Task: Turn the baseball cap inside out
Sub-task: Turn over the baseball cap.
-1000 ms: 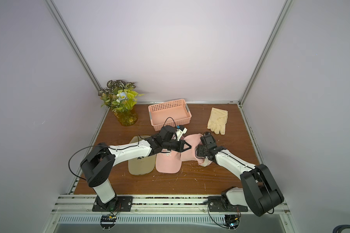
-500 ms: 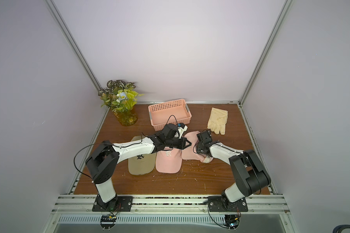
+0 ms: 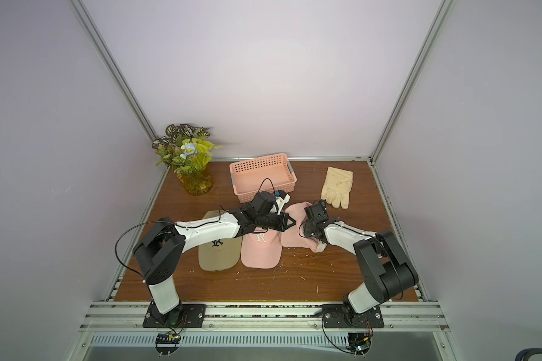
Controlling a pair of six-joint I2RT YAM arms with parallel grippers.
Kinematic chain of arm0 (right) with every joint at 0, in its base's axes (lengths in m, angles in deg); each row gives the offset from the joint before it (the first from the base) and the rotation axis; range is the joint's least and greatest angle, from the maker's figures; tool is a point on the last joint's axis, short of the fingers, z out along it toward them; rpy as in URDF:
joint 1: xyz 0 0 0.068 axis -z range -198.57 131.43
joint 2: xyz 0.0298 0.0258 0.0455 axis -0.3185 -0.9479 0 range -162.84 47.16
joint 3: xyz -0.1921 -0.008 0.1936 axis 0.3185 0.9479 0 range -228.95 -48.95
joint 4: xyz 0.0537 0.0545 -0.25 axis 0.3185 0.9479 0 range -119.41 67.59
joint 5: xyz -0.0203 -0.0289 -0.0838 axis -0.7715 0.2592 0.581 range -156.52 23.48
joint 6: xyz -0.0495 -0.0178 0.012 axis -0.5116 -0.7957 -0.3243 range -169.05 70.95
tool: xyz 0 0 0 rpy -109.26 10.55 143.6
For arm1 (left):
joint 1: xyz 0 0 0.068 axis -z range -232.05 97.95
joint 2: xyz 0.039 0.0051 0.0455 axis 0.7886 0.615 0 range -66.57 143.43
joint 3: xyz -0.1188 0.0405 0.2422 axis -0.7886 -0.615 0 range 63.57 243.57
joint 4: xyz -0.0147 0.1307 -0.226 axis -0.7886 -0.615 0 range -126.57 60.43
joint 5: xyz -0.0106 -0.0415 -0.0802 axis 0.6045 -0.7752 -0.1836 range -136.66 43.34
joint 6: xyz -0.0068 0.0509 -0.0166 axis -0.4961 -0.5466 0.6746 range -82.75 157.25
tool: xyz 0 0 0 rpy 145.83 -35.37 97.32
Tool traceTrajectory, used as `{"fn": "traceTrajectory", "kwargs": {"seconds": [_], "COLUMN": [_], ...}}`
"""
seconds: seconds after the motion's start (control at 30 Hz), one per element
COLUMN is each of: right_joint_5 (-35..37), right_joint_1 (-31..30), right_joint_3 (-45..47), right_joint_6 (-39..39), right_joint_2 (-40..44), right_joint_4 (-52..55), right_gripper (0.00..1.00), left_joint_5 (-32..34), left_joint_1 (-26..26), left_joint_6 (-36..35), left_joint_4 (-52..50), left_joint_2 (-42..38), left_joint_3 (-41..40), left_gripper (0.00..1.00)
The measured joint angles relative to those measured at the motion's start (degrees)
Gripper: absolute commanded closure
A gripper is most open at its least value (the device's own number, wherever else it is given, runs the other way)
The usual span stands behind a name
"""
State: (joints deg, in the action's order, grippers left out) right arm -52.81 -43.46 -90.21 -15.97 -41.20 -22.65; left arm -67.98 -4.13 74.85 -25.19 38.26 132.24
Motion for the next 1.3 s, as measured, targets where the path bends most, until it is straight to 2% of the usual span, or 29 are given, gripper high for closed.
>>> {"fn": "traceTrajectory", "kwargs": {"seconds": [0.2,0.43,0.57,0.73,1.03,1.2,1.23,1.3], "right_joint_5": [-9.25,-28.28,-37.97,-46.69,-56.19,-56.33,-56.08,-56.02], "right_joint_1": [1.49,6.21,10.21,15.56,23.71,24.72,24.72,24.72], "right_joint_3": [1.53,0.55,0.46,0.46,0.70,1.77,1.81,2.10], "right_joint_6": [-5.31,-12.59,-13.84,-13.73,-11.61,-10.43,-10.25,-9.99], "right_joint_2": [7.85,19.61,25.24,29.68,33.94,34.69,34.77,35.10], "right_joint_4": [0.07,1.09,1.07,0.35,-0.76,-0.81,-0.87,-1.73], "right_gripper": [1.00,1.00,1.00,1.00,1.00,1.00,0.96,0.79], "left_joint_5": [-0.74,-2.67,-4.92,-9.46,-19.28,-21.53,-21.70,-21.77], "left_joint_1": [-0.72,-5.62,-8.74,-11.85,-17.64,-17.90,-17.90,-17.90], "left_joint_6": [-0.04,-0.26,-0.31,0.13,1.95,1.81,1.81,2.01], "left_joint_4": [0.24,-1.49,-1.62,0.04,4.85,5.03,5.01,5.31], "left_joint_2": [-1.62,-4.35,-6.75,-10.16,-15.63,-18.25,-18.78,-19.76], "left_joint_3": [-1.14,-1.38,-1.38,-2.91,-8.46,-9.40,-9.44,-9.88], "left_gripper": [0.97,0.96,0.96,0.96,0.96,0.96,0.96,0.97]}}
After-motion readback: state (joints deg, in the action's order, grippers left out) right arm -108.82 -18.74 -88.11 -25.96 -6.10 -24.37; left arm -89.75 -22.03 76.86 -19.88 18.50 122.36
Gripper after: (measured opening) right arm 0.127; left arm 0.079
